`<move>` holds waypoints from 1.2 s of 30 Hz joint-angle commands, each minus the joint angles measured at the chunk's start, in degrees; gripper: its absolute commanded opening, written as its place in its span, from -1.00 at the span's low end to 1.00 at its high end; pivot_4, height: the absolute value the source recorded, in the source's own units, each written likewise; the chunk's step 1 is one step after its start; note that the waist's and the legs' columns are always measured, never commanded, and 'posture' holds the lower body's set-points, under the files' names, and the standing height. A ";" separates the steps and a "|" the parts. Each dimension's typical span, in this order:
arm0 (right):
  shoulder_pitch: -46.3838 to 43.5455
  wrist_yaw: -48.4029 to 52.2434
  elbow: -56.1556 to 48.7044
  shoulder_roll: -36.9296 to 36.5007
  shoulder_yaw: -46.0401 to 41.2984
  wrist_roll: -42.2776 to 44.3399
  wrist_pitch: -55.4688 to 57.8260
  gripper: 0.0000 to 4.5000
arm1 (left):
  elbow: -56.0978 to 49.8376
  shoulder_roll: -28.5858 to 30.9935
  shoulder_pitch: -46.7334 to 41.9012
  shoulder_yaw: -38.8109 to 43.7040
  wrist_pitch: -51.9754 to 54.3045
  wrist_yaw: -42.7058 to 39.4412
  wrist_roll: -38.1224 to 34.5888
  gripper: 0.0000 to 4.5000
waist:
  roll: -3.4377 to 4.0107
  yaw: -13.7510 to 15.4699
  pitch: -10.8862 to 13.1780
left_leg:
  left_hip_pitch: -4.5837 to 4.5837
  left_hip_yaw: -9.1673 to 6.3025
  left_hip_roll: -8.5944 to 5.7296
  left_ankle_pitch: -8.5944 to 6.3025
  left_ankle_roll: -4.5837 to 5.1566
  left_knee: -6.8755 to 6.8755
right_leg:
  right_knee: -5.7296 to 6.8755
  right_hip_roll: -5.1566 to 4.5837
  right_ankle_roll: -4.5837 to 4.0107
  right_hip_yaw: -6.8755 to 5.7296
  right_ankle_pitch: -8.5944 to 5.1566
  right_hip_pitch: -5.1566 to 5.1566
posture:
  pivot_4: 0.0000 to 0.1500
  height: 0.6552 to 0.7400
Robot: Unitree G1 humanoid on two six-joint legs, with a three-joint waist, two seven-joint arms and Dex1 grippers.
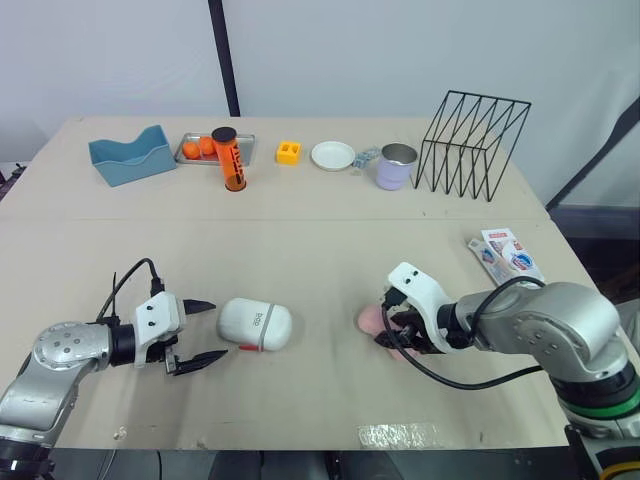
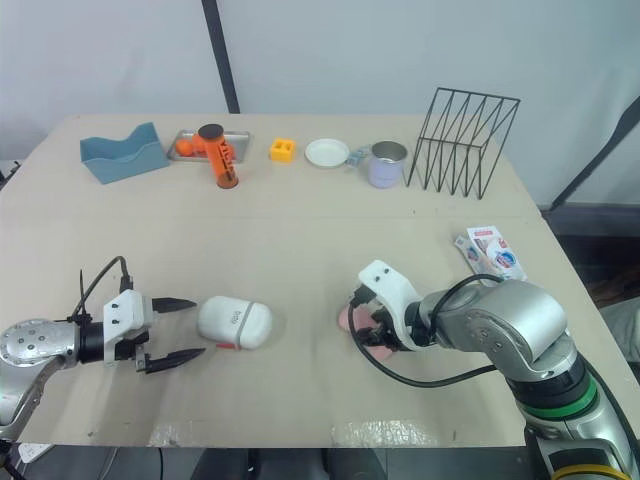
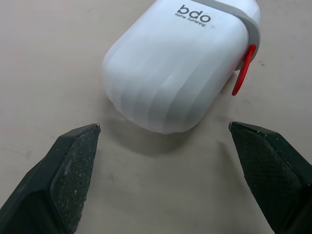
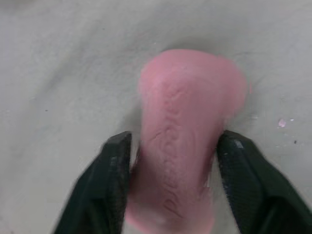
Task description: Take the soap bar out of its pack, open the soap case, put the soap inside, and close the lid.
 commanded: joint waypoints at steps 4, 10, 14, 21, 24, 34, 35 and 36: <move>-0.77 1.50 -1.91 -2.07 1.08 -0.24 -0.39 -0.06 | -0.23 0.18 0.73 1.03 -1.47 0.40 0.56 1.00 | 0.00 0.00 0.00 | 0.00 0.00 0.00 0.00 0.00 0.00 | 0.00 0.00 0.00 0.00 0.00 0.00 | 1.00 0.93; -2.71 16.20 -9.25 -16.46 3.55 -1.72 -13.21 -0.06 | 0.42 0.34 0.84 1.04 -1.96 0.12 0.74 1.00 | 0.08 0.04 0.05 | -0.40 0.00 -0.01 0.00 0.00 0.03 | 0.04 -0.03 0.00 -0.02 0.00 -0.45 | 1.00 0.93; -3.15 28.10 -9.39 -27.94 6.50 -10.94 -29.16 -0.06 | 1.17 0.46 0.57 0.94 -2.37 -0.25 0.83 1.00 | 0.09 0.03 0.05 | -0.40 0.01 0.00 0.00 0.00 -0.03 | 0.03 -0.03 -0.01 -0.03 0.01 -0.51 | 1.00 0.93; 4.33 42.25 -6.27 -34.06 12.35 -29.20 -58.30 -0.06 | 1.89 0.22 -0.26 0.60 -2.67 -0.39 0.79 1.00 | 0.11 0.00 0.07 | -0.35 0.05 0.09 0.00 0.00 -0.01 | 0.01 -0.05 0.02 -0.07 -0.01 -0.49 | 1.00 0.93; 4.09 45.10 -2.77 -31.52 13.20 -33.02 -63.37 -0.06 | 1.37 0.26 -0.21 0.62 -2.29 -0.39 0.62 1.00 | 0.14 -0.07 0.08 | -0.33 0.08 0.08 0.01 -0.01 0.01 | 0.07 -0.05 0.00 -0.04 0.01 -0.49 | 1.00 0.93; 4.98 48.98 1.21 -25.13 10.91 -35.19 -60.84 0.98 | 0.21 0.67 0.12 1.39 -1.63 -0.59 -0.17 1.00 | 0.15 0.03 0.08 | -0.32 0.01 0.06 0.03 -0.04 0.02 | 0.11 -0.03 -0.20 -0.09 0.11 -0.44 | 1.00 0.93; 4.84 49.14 0.85 -24.83 10.37 -34.69 -59.85 0.98 | 0.07 0.75 0.18 1.50 -1.55 -0.64 -0.31 1.00 | 0.15 0.03 0.08 | -0.31 0.01 0.06 0.03 -0.05 0.03 | 0.12 -0.03 -0.20 -0.10 0.12 -0.44 | 1.00 0.93; 4.60 49.34 0.63 -24.65 9.72 -34.26 -58.99 0.98 | -0.10 0.85 0.16 1.67 -1.44 -0.65 -0.47 1.00 | 0.15 0.03 0.08 | -0.31 0.00 0.06 0.03 -0.05 0.03 | 0.13 -0.03 -0.20 -0.10 0.12 -0.43 | 1.00 0.93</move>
